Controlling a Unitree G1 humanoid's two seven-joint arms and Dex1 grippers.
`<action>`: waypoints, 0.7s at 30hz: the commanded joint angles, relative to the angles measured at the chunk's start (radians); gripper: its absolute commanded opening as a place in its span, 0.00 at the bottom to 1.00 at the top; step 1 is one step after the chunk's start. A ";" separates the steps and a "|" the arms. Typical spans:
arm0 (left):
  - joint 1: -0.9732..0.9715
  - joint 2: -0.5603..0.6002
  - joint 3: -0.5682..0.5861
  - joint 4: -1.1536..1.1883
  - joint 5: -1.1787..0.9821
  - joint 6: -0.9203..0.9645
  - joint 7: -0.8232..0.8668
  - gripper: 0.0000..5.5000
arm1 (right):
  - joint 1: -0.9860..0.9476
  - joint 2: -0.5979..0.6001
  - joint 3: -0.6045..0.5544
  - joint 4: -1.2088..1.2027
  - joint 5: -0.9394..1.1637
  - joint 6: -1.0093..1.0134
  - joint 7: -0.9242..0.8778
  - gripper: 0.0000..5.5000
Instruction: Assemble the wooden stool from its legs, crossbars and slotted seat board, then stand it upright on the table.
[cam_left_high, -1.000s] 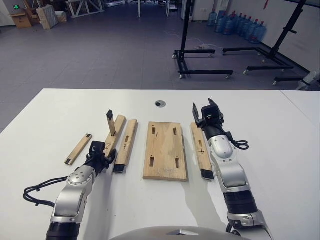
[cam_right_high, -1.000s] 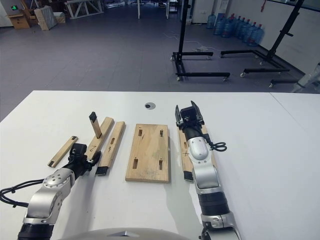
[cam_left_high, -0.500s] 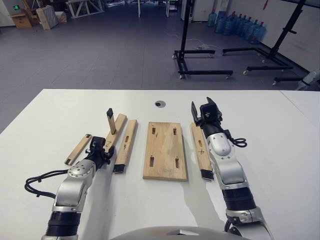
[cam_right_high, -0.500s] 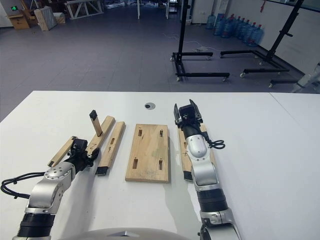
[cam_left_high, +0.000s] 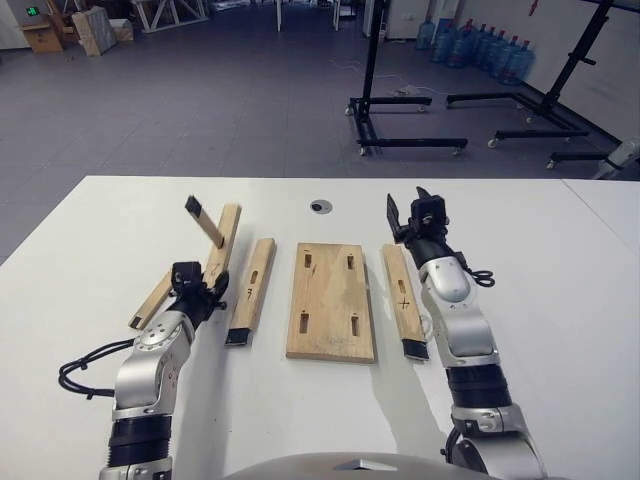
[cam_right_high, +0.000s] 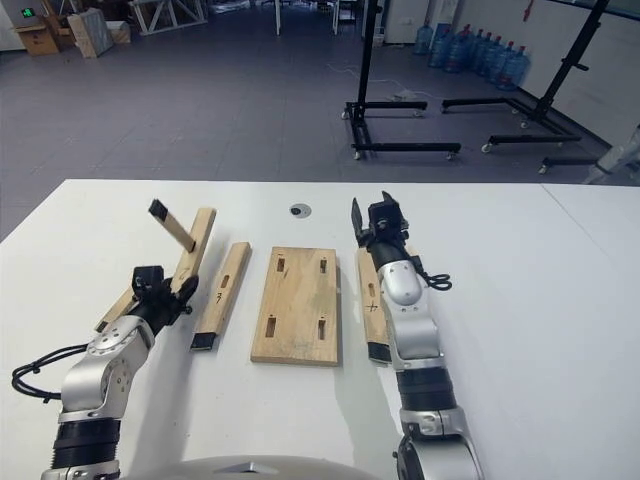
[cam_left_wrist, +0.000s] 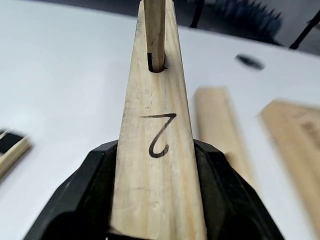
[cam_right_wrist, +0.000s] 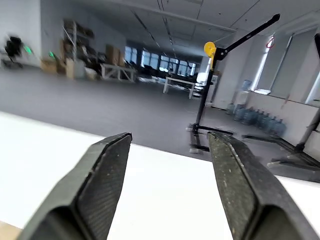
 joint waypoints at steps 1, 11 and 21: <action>-0.030 -0.015 0.036 -0.084 -0.226 0.026 -0.153 0.37 | -0.052 -0.001 -0.164 -0.056 0.499 0.271 0.226 0.50; -0.049 0.134 0.012 -0.086 -0.684 0.276 -0.583 0.37 | -0.030 -0.023 -0.177 -0.155 1.168 0.642 0.445 0.50; -0.081 0.167 -0.026 -0.093 -0.732 0.298 -0.601 0.37 | -0.018 -0.030 -0.093 -0.143 1.183 0.660 0.480 0.66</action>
